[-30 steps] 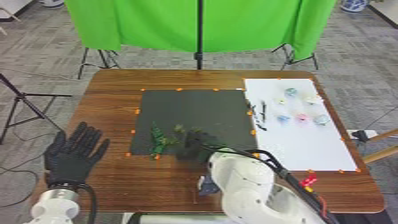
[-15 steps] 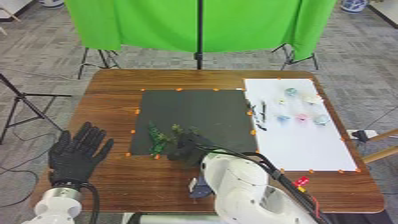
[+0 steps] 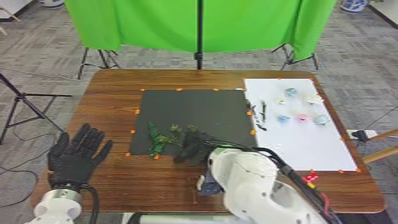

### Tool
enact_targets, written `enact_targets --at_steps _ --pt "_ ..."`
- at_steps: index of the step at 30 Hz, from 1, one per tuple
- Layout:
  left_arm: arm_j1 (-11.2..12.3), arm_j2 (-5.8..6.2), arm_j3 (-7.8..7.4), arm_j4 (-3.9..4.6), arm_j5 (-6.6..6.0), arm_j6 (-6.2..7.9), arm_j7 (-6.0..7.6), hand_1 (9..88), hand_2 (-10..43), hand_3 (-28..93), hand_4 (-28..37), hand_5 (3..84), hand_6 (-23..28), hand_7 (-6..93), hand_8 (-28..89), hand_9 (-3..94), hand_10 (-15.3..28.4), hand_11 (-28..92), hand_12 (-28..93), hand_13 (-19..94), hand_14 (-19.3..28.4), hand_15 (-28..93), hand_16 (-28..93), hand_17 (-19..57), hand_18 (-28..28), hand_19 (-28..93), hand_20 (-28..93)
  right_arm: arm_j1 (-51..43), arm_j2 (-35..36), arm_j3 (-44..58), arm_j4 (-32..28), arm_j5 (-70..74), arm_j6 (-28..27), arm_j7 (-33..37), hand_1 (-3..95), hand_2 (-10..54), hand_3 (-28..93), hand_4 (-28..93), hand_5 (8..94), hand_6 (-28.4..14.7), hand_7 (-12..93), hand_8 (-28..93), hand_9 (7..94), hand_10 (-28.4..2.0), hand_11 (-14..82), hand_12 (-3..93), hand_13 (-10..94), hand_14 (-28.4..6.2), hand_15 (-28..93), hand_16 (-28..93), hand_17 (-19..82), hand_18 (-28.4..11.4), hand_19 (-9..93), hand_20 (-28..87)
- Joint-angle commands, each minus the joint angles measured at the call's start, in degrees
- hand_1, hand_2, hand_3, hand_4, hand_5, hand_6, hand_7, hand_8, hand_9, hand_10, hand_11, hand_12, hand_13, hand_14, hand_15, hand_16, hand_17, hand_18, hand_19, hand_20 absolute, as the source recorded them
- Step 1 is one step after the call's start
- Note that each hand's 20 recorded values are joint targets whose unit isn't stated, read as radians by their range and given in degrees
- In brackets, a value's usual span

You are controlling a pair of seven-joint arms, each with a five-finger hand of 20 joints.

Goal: Arrange flowers

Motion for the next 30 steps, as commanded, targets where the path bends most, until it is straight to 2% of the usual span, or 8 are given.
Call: enact_targets --at_steps 1,6,9,15,18,23,26,30 --pt "0.26 -0.11 0.5 0.86 -0.6 -0.38 0.11 26.7 13.3 77 -28.3 46.2 7.0 28.5 -13 41.9 15.6 33 15 30 15.0 50 -5 -5.1 15.4 39 20 0.09 0.08 0.31 -2.39 1.0 1.39 -0.28 33.9 -4.9 66 -15 64.0 -4.6 9 -8 57.9 -27.8 8.0 15.5 58 -20.8 49 21 33 -28.4 87 28" --pt "0.56 -0.65 0.27 0.74 -0.55 -0.25 0.14 26.8 13.2 77 -28.3 46.2 7.0 28.6 -13 42.0 15.6 33 15 30 14.9 50 -5 -5.0 15.4 39 20 -0.44 1.8 2.56 -4.62 0.77 4.46 1.83 34.3 -4.8 66 -15 69.3 -4.6 8 -9 57.6 -28.3 6.8 14.5 58 -21.2 47 20 34 -28.4 87 29" --pt "0.92 -0.93 0.13 0.61 -0.38 -0.7 0.51 26.8 13.2 77 -28.3 46.2 7.0 28.6 -13 42.0 15.6 33 15 30 15.1 50 -5 -5.0 15.4 39 20 -0.42 3.52 5.19 -4.9 -1.98 9.64 2.05 34.6 -4.7 65 -14 73.2 -5.7 9 -8 60.1 -28.0 7.8 14.5 60 -21.1 47 20 35 -28.4 86 29" --pt "0.88 -1.53 0.14 0.35 -0.13 -1.73 1.5 26.8 13.2 77 -28.3 46.3 7.0 28.5 -13 42.1 15.7 33 15 30 15.1 50 -5 -5.0 15.3 39 20 1.36 7.27 13.31 -0.87 -4.55 18.36 7.07 35.8 -5.0 63 -14 69.7 -7.7 12 -7 68.6 -23.9 13.9 17.9 65 -18.8 50 22 40 -26.6 89 30" --pt "0.9 -1.49 0.02 0.19 0.16 -2.12 1.7 26.8 13.2 76 -28.3 46.3 7.1 28.4 -13 42.1 15.7 33 15 30 15.1 50 -5 -5.0 15.3 39 20 2.06 9.8 15.35 2.5 -10.08 22.31 8.78 37.1 -6.7 63 -14 65.8 -9.2 11 -7 66.8 -24.5 13.7 18.0 63 -18.9 51 22 41 -26.5 89 29" --pt "1.02 -1.72 -0.08 0.19 -0.1 -1.92 1.8 26.8 13.2 76 -28.3 46.3 7.0 28.4 -13 42.1 15.7 33 15 30 15.0 49 -5 -5.0 15.3 39 20 5.35 11.82 15.55 8.53 -10.13 23.81 9.74 40.7 -9.5 64 -18 60.9 -11.2 9 -6 61.9 -25.4 13.5 17.6 60 -19.3 54 22 41 -26.7 92 25" --pt "0.98 -1.92 -0.02 0.37 -2.32 -2.0 1.98 26.8 13.2 76 -28.3 46.4 7.1 28.3 -13 42.2 15.7 33 15 30 15.0 50 -5 -5.0 15.3 39 20 8.92 11.5 13.24 13.8 -9.48 21.08 9.76 42.6 -9.5 64 -20 60.7 -11.4 9 -6 62.1 -24.3 14.1 17.5 61 -18.2 54 21 42 -24.9 92 25" --pt "0.4 -1.91 0.35 0.59 -1.28 -2.05 1.51 26.8 13.2 76 -28.3 46.3 7.0 28.2 -13 42.2 15.7 33 15 30 15.1 50 -4 -5.1 15.4 39 20 11.53 11.61 10.5 17.91 -10.09 21.18 9.67 43.8 -9.5 63 -23 61.1 -11.8 9 -6 62.2 -24.0 14.4 17.4 61 -17.7 53 22 43 -24.1 93 24"
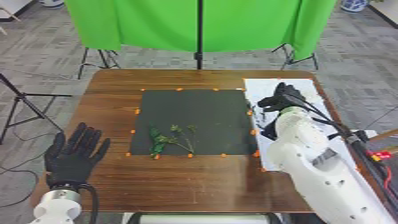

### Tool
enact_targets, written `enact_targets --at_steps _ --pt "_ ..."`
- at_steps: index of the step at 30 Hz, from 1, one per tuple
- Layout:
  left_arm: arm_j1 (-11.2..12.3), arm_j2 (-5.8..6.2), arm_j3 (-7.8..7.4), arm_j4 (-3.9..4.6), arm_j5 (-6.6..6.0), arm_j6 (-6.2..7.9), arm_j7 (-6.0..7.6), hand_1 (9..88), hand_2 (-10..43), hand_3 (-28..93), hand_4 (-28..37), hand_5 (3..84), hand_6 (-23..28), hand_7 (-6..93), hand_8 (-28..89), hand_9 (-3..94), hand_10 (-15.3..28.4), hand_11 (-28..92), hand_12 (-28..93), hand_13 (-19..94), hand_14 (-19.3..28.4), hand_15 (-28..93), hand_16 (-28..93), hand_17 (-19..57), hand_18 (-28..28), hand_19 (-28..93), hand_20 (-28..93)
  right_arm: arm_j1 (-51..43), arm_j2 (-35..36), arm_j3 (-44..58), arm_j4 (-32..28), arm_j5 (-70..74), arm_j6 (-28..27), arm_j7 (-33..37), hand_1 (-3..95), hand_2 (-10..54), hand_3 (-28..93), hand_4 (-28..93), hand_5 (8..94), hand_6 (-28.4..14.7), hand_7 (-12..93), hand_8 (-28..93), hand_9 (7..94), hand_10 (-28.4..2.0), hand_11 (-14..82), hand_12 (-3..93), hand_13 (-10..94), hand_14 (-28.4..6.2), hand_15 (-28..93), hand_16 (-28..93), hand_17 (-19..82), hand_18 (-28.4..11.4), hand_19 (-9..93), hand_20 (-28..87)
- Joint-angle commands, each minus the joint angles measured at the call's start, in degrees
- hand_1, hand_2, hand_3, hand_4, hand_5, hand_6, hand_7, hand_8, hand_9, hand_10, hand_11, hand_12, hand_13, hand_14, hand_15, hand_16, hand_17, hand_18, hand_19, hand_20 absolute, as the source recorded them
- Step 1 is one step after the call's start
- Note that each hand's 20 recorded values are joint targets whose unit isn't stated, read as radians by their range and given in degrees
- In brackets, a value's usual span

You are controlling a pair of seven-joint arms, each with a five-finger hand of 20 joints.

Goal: Arrange flowers

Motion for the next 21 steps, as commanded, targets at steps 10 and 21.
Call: enact_targets --at_steps 10,21 --pt "0.74 -1.06 0.41 0.45 -2.19 -0.55 -1.07 26.9 13.3 76 -28.3 46.3 7.0 28.3 -13 42.2 15.7 33 16 31 14.9 50 -4 -5.1 15.4 39 20 5.42 -0.51 -8.14 11.11 1.35 -2.33 -0.62 45.0 -9.5 61 -28 62.3 -10.8 12 -6 63.3 -22.5 17.5 18.5 62 -16.5 54 22 44 -23.3 93 26" --pt "0.45 -1.63 0.1 0.99 -4.3 -0.38 -2.38 27.5 14.7 77 -28.2 46.5 7.0 28.5 -13 42.6 15.8 33 16 31 15.0 50 -4 -4.8 15.4 40 20 3.5 -2.2 -13.12 13.08 -0.31 -5.45 -1.5 46.3 -9.5 56 -27 62.1 -10.1 14 -6 64.2 -22.0 22.0 21.1 62 -16.1 56 23 46 -22.4 93 33"
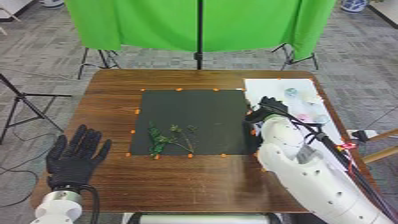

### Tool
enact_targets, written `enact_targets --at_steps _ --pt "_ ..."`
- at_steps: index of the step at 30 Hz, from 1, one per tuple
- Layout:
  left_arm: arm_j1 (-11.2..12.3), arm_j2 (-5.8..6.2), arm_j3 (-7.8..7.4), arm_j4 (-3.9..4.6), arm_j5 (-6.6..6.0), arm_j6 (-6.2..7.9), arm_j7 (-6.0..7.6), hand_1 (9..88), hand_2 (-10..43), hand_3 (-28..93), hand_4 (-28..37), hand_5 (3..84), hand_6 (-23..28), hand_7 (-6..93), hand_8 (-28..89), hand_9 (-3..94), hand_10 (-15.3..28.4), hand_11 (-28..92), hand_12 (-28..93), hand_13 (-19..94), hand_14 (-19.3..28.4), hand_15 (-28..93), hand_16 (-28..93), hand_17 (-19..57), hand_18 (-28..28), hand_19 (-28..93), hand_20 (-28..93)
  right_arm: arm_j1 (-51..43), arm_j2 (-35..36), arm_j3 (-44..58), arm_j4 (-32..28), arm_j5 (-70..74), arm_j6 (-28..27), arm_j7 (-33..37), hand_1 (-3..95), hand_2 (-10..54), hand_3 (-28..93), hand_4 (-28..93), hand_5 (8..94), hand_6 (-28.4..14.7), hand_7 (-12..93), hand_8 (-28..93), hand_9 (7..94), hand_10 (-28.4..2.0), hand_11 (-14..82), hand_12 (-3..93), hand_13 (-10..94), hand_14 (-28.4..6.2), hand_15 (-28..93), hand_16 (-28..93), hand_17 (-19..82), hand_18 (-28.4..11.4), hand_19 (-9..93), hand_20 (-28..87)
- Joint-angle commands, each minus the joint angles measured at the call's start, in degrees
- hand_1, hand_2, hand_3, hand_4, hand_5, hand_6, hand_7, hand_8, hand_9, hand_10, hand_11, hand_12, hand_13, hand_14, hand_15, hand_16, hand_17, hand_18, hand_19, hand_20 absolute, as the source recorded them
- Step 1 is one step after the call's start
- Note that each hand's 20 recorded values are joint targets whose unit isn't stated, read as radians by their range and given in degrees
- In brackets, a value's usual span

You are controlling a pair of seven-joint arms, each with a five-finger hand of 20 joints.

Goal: Arrange flowers

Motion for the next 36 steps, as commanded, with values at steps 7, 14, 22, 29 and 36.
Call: enact_targets --at_steps 7,14,22,29,36 --pt "0.45 -0.5 -0.29 0.65 -5.96 -0.83 -1.88 27.5 15.2 76 -28.3 46.7 6.9 28.8 -13 42.8 15.6 33 16 31 15.0 51 -4 -4.8 15.5 40 21 -6.11 -1.62 -3.35 4.19 -5.97 4.86 1.23 61.7 -9.5 62 -28 60.8 -5.6 32 15 67.7 -18.1 21.5 26.2 66 -8.5 52 37 49 -20.9 93 41" --pt "0.25 -0.7 -0.42 0.88 -4.84 -1.66 -2.7 27.3 16.0 75 -28.3 46.6 6.8 29.1 -13 43.3 15.5 34 16 32 14.9 52 -4 -4.5 15.9 42 22 -10.96 -1.99 -2.28 4.06 -7.57 10.28 1.59 67.5 -9.5 63 -28 52.0 -4.3 62 12 79.2 -11.2 16.9 43.2 76 -4.6 52 44 56 -17.5 93 50" --pt "0.63 -1.27 -0.15 0.76 -6.11 -1.47 -2.68 27.2 16.3 75 -28.3 46.7 6.7 29.3 -13 43.4 15.5 35 16 32 15.0 52 -4 -4.5 15.9 42 22 -11.95 -1.52 0.1 1.39 -7.59 18.73 2.23 68.2 -9.5 64 -27 69.6 -2.7 44 18 85.4 -9.7 17.9 50.0 81 -7.3 55 43 57 -18.5 93 49" --pt "0.1 -1.06 0.16 0.99 -5.71 -1.15 -2.88 27.2 16.4 75 -28.3 46.8 6.8 29.3 -14 43.5 15.4 35 16 32 15.0 53 -4 -4.4 15.9 42 23 -10.97 -0.48 1.71 -4.63 -7.93 25.13 1.53 66.7 -9.5 67 -25 71.4 -3.5 41 20 85.8 -10.4 18.6 51.4 81 -7.0 54 44 58 -18.7 93 47" --pt "-0.13 -0.63 -0.04 1.09 -5.72 -0.95 -2.93 27.3 16.4 75 -28.3 46.8 6.8 29.3 -13 43.5 15.4 35 16 32 15.0 53 -4 -4.4 16.0 42 23 -10.22 -0.15 1.59 -11.09 -5.33 27.67 0.82 66.4 -9.5 68 -24 72.1 -3.8 41 21 85.7 -10.9 19.3 51.6 82 -6.9 53 44 59 -18.2 93 45"
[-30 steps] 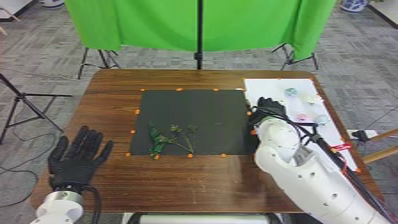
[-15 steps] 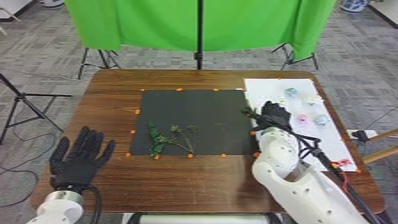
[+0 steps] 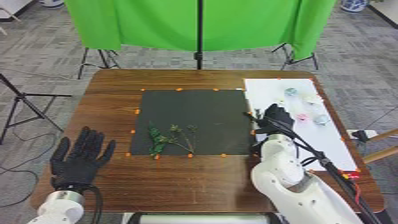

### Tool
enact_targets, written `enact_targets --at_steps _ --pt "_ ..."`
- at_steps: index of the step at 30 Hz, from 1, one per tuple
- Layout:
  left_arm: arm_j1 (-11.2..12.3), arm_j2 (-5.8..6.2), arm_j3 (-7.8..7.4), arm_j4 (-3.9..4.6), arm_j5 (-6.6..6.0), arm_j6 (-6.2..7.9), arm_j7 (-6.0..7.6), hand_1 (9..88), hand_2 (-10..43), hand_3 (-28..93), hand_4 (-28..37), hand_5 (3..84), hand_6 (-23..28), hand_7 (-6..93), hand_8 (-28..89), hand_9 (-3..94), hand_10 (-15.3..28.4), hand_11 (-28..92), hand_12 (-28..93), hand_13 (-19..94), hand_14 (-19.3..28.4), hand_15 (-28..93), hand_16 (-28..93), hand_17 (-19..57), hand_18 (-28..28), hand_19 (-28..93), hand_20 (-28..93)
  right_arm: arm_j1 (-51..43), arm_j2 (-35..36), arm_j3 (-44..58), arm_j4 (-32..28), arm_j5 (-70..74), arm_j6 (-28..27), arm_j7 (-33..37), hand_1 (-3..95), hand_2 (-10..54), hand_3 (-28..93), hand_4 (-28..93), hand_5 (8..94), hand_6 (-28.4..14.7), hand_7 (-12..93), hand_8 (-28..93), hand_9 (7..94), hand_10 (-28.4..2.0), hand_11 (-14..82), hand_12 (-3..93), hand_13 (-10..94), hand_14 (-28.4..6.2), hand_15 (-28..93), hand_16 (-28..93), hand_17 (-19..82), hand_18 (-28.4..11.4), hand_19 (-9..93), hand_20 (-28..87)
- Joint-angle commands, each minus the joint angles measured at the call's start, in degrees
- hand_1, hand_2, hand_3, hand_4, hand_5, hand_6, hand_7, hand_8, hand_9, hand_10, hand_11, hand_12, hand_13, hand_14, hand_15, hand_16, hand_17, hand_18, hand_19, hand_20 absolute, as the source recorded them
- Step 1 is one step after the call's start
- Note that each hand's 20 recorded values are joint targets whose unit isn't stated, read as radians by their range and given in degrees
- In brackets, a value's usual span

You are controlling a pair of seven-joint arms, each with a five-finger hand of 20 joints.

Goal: Arrange flowers

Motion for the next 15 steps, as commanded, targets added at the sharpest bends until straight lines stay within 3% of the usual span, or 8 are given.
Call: enact_targets --at_steps 1,9,15 --pt "0.21 0.19 0.27 0.74 0.24 0.02 -0.65 27.2 16.4 75 -28.3 46.8 6.8 29.2 -13 43.5 15.4 35 16 32 15.0 53 -4 -4.4 15.9 42 23 1.12 0.29 -0.33 -6.84 2.29 2.64 -0.6 66.5 -9.5 67 -24 72.1 -3.9 41 21 85.7 -11.0 19.4 51.8 82 -6.9 53 44 59 -18.1 93 44" --pt "0.48 0.52 0.04 0.46 0.1 0.31 -0.36 27.2 16.4 75 -28.3 46.7 6.7 29.3 -13 43.4 15.4 35 16 32 14.9 53 -4 -4.4 15.9 42 23 1.67 -0.38 -2.26 -11.62 3.31 2.0 -2.28 66.7 -9.5 67 -24 72.2 -4.1 40 21 85.5 -11.0 19.5 51.9 82 -6.5 53 45 60 -17.5 93 42" --pt "0.12 0.88 0.6 0.6 0.02 1.14 -0.36 27.1 16.4 75 -28.3 46.7 6.7 29.2 -13 43.4 15.4 35 16 32 15.0 53 -4 -4.4 15.9 42 23 -2.75 -6.72 -1.18 -12.48 3.84 1.11 -1.84 66.5 -9.5 67 -23 71.8 -3.9 41 21 85.4 -10.8 19.7 52.0 83 -6.4 52 45 60 -17.3 93 42"
